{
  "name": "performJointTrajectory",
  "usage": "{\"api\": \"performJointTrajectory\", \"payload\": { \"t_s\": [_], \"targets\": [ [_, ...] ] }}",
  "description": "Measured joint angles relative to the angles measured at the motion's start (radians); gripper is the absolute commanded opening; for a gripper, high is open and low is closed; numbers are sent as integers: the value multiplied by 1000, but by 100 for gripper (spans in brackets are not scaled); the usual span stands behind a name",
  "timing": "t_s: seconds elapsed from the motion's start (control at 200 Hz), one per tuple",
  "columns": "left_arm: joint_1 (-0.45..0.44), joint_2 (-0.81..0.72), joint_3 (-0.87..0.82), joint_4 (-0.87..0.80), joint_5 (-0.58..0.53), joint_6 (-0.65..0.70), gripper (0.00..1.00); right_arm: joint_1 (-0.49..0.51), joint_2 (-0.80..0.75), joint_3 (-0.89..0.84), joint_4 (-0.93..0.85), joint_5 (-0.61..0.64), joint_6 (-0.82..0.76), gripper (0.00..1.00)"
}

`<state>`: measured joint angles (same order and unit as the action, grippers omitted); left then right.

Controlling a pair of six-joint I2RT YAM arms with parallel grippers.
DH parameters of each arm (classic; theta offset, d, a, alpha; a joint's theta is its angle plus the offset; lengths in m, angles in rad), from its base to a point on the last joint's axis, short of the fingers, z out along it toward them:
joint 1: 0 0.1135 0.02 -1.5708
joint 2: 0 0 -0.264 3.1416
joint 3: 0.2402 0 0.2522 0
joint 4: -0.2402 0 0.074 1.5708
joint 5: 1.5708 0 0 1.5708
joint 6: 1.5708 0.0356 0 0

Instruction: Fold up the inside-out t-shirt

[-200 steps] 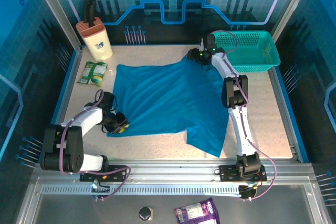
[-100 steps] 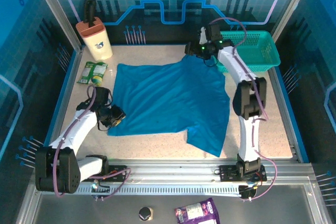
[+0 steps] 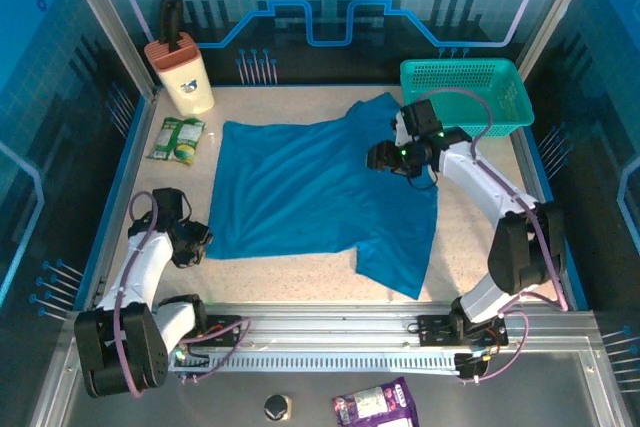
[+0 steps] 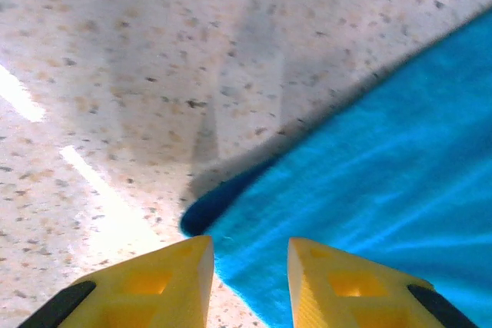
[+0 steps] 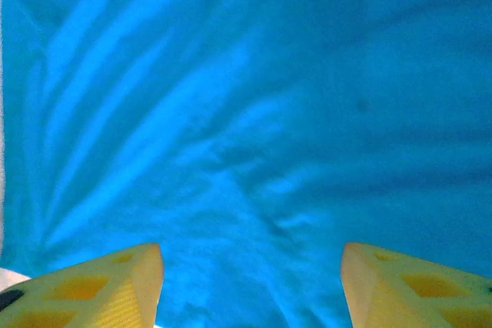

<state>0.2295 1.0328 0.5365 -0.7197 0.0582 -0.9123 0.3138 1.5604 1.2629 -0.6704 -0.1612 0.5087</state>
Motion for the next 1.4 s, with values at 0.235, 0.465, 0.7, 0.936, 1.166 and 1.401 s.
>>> {"api": "performJointTrajectory", "payload": {
  "t_s": [0.235,0.465,0.7,0.936,1.166,1.401],
  "targets": [
    [3,36,-20,-2,-13,-5,34,13,-142,-113,-41,34,15,64],
    [4,109,-51,23,2,-4,32,13,-158,-131,-48,57,26,64],
    [5,133,-38,13,-2,2,25,32,-154,-132,-67,66,31,64],
    [5,184,-6,-17,-7,25,16,92,-180,-203,-108,97,78,64],
    [10,212,19,-46,-10,54,4,182,-292,-357,-187,110,174,65],
    [10,217,26,-51,-10,79,0,198,-423,-526,-271,148,305,65]
  ]
}}
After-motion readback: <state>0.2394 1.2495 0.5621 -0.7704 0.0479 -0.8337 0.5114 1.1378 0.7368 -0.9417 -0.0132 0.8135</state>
